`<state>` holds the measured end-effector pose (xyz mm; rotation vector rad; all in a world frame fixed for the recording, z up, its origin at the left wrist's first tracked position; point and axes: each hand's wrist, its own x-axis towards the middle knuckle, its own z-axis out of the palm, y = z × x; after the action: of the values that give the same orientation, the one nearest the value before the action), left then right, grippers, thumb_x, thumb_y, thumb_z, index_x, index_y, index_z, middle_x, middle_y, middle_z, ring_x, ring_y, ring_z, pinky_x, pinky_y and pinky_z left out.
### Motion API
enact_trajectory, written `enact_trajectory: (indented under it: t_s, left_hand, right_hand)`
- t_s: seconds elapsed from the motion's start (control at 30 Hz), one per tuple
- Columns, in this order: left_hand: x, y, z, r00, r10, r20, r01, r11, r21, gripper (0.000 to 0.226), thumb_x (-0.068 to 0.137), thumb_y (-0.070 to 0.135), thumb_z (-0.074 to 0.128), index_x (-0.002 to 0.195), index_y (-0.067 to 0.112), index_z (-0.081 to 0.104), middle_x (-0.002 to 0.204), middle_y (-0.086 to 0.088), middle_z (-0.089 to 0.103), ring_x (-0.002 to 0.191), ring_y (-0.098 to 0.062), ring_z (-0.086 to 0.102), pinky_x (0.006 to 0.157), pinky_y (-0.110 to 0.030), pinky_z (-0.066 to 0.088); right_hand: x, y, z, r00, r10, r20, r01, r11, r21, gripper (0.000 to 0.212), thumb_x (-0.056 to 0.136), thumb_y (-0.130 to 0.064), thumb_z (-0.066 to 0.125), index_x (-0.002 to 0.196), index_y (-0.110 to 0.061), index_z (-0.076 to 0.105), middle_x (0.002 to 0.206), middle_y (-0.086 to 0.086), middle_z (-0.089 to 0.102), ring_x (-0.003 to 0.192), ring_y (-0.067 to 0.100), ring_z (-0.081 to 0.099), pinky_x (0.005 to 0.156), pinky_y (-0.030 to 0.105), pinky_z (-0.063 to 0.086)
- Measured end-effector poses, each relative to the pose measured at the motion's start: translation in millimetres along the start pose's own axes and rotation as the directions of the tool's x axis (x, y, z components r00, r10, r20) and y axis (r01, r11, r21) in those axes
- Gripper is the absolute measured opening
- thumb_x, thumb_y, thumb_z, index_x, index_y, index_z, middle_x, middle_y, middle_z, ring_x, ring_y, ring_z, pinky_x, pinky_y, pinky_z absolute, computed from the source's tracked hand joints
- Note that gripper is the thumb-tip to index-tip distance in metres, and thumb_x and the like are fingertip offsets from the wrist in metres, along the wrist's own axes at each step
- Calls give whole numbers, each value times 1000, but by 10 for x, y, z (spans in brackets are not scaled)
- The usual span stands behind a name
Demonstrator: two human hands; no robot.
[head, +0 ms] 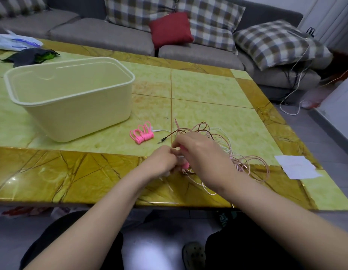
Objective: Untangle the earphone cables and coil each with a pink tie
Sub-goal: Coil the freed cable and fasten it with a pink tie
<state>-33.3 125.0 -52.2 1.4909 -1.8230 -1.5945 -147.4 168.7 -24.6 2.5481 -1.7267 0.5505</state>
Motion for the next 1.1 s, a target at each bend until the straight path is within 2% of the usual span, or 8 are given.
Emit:
enact_trajectory:
  t_s: [0.1, 0.2, 0.33, 0.4, 0.5, 0.67, 0.9, 1.1]
  left_hand:
    - [13, -33, 27, 998, 4, -65, -11, 995, -100, 43, 92, 3, 52, 50, 14, 52, 29, 8, 44, 38, -8, 40, 39, -18, 24]
    - [-4, -51, 12, 998, 29, -55, -41, 975, -219, 36, 91, 3, 50, 56, 11, 55, 36, 7, 47, 42, -10, 40, 36, -15, 23]
    - [1, -40, 27, 998, 39, -56, -53, 957, -287, 34, 91, 5, 52, 58, 12, 54, 39, 7, 48, 48, -12, 41, 37, -13, 26]
    - [-2, -31, 47, 997, 53, -55, -66, 957, -281, 34, 93, 8, 51, 59, 13, 55, 40, 8, 50, 48, -11, 41, 38, -13, 27]
    - [4, -20, 68, 995, 71, -67, -87, 952, -294, 36, 93, 5, 49, 59, 12, 54, 40, 8, 51, 51, -14, 41, 40, -14, 29]
    - [3, -16, 74, 996, 70, -62, -88, 925, -370, 30, 90, 2, 47, 63, 8, 56, 48, 3, 54, 55, -17, 50, 62, -28, 37]
    - [-47, 29, 32, 989, 147, 18, -108, 798, -593, 27, 98, 21, 38, 80, 10, 55, 56, 1, 50, 56, -18, 51, 58, -28, 37]
    - [-30, -13, 4, 971, 239, 5, -209, 860, -465, 23, 99, 23, 41, 81, 14, 52, 59, 1, 45, 55, -14, 47, 56, -26, 35]
  right_hand:
    - [-131, 46, 117, 994, -22, -110, 23, 1000, 12, 23, 75, -2, 62, 95, -15, 62, 87, 3, 64, 82, 26, 61, 62, 37, 52]
    - [-182, 101, 142, 981, 116, -153, -82, 974, 212, 28, 79, 1, 56, 101, -15, 66, 93, 2, 69, 88, 19, 65, 74, 38, 54]
    - [-207, 138, 66, 957, 257, -135, -178, 886, 428, 28, 84, 9, 57, 104, -8, 66, 97, 0, 72, 92, -5, 61, 81, 6, 46]
    - [-227, 137, 51, 957, 257, -135, -173, 879, 444, 27, 86, 7, 57, 107, -7, 66, 100, 0, 71, 98, -7, 58, 82, 2, 42]
    - [-268, 128, 72, 963, 222, -151, -144, 901, 409, 24, 89, 1, 58, 109, -9, 65, 101, 0, 71, 103, 3, 58, 86, 11, 44]
    - [-299, 154, 111, 960, 217, -175, -133, 909, 395, 23, 89, -4, 59, 111, -12, 64, 103, -5, 71, 101, 5, 61, 86, 18, 46]
    - [-304, 114, 56, 952, 201, -233, -87, 902, 423, 23, 88, -8, 59, 110, -14, 62, 102, -11, 71, 101, 0, 63, 84, 23, 50]
    - [-270, 120, -21, 934, 216, -286, -106, 929, 355, 19, 90, -18, 58, 109, -21, 61, 102, -12, 66, 91, 3, 63, 77, 35, 54]
